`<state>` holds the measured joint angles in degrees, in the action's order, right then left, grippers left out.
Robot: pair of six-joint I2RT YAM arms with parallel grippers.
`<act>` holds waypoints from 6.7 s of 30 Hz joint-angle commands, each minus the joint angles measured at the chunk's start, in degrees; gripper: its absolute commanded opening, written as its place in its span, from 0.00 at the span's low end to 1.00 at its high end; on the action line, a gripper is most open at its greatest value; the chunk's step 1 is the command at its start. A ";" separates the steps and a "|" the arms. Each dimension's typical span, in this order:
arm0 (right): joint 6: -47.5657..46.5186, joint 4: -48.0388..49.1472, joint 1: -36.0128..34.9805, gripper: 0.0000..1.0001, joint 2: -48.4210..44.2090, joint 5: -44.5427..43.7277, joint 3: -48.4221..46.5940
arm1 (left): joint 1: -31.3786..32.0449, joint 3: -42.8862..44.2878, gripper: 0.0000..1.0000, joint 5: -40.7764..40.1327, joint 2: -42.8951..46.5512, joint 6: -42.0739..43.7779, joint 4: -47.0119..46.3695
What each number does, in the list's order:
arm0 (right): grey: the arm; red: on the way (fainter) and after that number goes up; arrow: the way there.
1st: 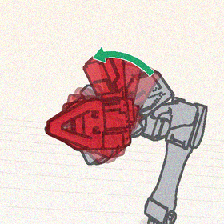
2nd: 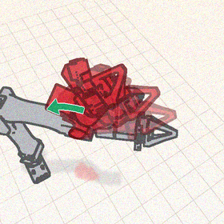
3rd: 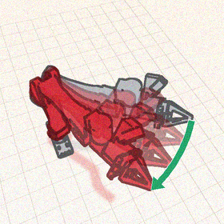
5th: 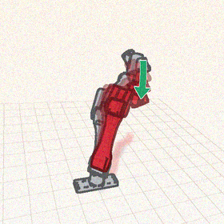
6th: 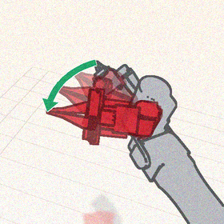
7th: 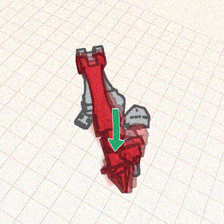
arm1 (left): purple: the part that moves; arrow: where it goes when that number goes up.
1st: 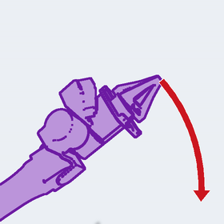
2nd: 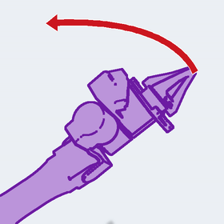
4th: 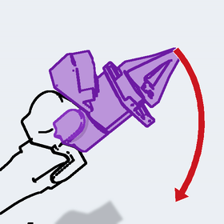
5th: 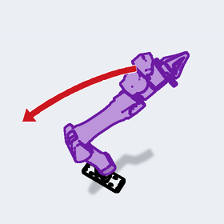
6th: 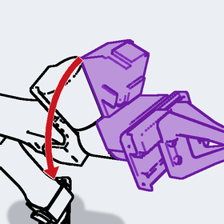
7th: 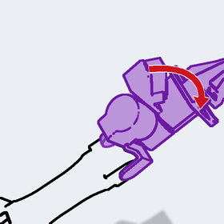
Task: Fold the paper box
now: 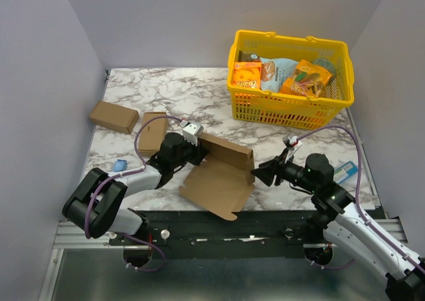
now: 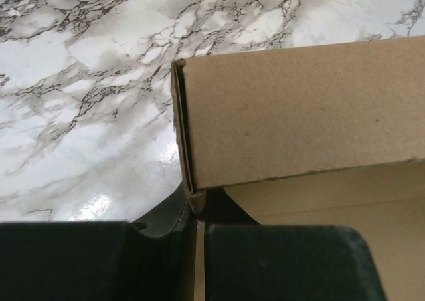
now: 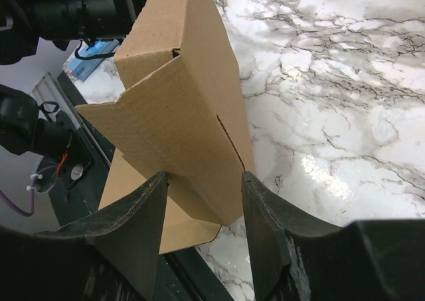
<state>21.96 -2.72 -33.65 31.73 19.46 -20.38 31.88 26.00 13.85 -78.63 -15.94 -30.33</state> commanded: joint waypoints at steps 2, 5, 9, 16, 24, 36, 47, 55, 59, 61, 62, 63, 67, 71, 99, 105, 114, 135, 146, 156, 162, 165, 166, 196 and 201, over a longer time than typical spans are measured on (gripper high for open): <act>-0.25 4.56 -1.68 0.56 1.67 -7.14 0.25 | 0.20 -0.16 0.00 -1.37 0.49 -0.49 -0.08; 0.72 6.94 -3.52 0.56 3.16 -11.26 0.87 | 0.29 -0.16 0.00 -1.80 0.50 -0.49 -0.08; 0.46 8.52 -5.98 0.57 6.24 -16.12 0.69 | 0.46 -0.33 0.00 -2.24 0.67 -0.40 0.09; -0.68 11.50 -7.83 0.59 9.49 -26.04 0.87 | 0.55 -0.69 0.00 -4.00 1.37 -0.14 0.18; -3.23 15.99 -8.89 0.61 13.62 -28.69 0.61 | 0.73 -0.77 0.00 -4.97 1.46 -0.05 0.27; -4.82 21.26 -9.68 0.69 18.46 -29.22 0.52 | 0.99 -0.60 0.00 -5.41 1.55 0.21 0.62; -3.76 21.27 -10.03 0.70 21.01 -36.94 -0.36 | 2.31 -0.77 0.00 -7.08 2.16 0.74 0.80; -1.48 20.39 -10.12 0.61 24.08 -43.80 -2.03 | 3.89 -0.51 0.00 -8.92 2.08 1.18 1.06; -0.34 20.39 -10.12 0.58 25.84 -46.27 -2.82 | 4.86 -0.33 0.00 -9.62 1.99 1.35 0.97; 0.71 19.95 -10.12 0.56 26.72 -47.85 -3.35 | 5.12 -0.25 0.00 -10.06 2.08 1.44 1.06; 1.16 19.77 -10.12 0.55 26.98 -48.46 -3.52 | 5.21 -0.25 0.00 -10.50 1.99 1.44 1.15; 1.25 19.68 -10.21 0.54 27.16 -49.42 -3.70 | 5.47 -0.16 0.00 -10.68 1.99 1.44 1.23; 2.56 19.07 -10.12 0.49 28.48 -51.19 -3.96 | 6.09 -0.16 0.00 -12.00 2.16 1.44 1.32; 3.18 18.81 -10.21 0.46 29.53 -52.86 -4.14 | 6.62 -0.42 0.00 -12.70 2.69 1.44 1.06; 12.06 18.97 -10.12 0.23 39.64 -64.47 -6.44 | 11.45 0.46 0.00 -17.89 1.73 -3.04 0.88; 9.34 26.27 -10.12 0.42 38.24 -62.27 -3.26 | 11.36 0.19 0.00 -16.75 2.08 -2.69 0.00; 5.21 32.51 -10.03 0.51 37.53 -60.43 -0.28 | 11.45 0.10 0.00 -15.08 2.08 -2.34 -0.52; -1.04 39.38 -9.94 0.38 36.65 -57.08 1.66 | 12.07 0.28 0.00 -16.04 2.43 -1.63 -0.09; 7.38 26.13 -9.94 0.06 39.29 -67.79 -3.08 | 14.18 0.28 0.00 -25.09 4.01 -1.54 2.64; 9.07 18.46 -9.51 0.01 39.20 -73.07 -4.67 | 14.18 1.24 0.00 -32.65 4.98 -1.90 7.21; 7.05 17.23 -8.98 0.01 38.41 -71.41 -4.93 | 13.83 1.86 0.00 -35.29 5.15 -1.63 9.67; 4.77 15.21 -8.98 0.01 37.10 -72.02 -5.37 | 12.95 1.86 0.00 -35.82 5.59 -1.81 10.46; 4.07 14.42 -8.98 0.02 36.05 -72.28 -5.81 | 12.60 1.78 0.00 -35.91 5.77 -1.72 10.64; 10.21 -13.54 -8.80 0.24 32.87 -62.01 -19.87 | 6.79 0.37 0.00 -29.85 9.47 -4.53 11.60; 11.27 -12.66 -8.98 0.48 32.09 -55.95 -20.49 | 6.71 1.68 0.00 -29.67 7.26 -5.32 13.01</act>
<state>34.35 -10.79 -44.34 65.71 -35.27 -39.70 40.42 26.85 -9.76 -69.71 -21.47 -23.29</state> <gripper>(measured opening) 0.424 0.126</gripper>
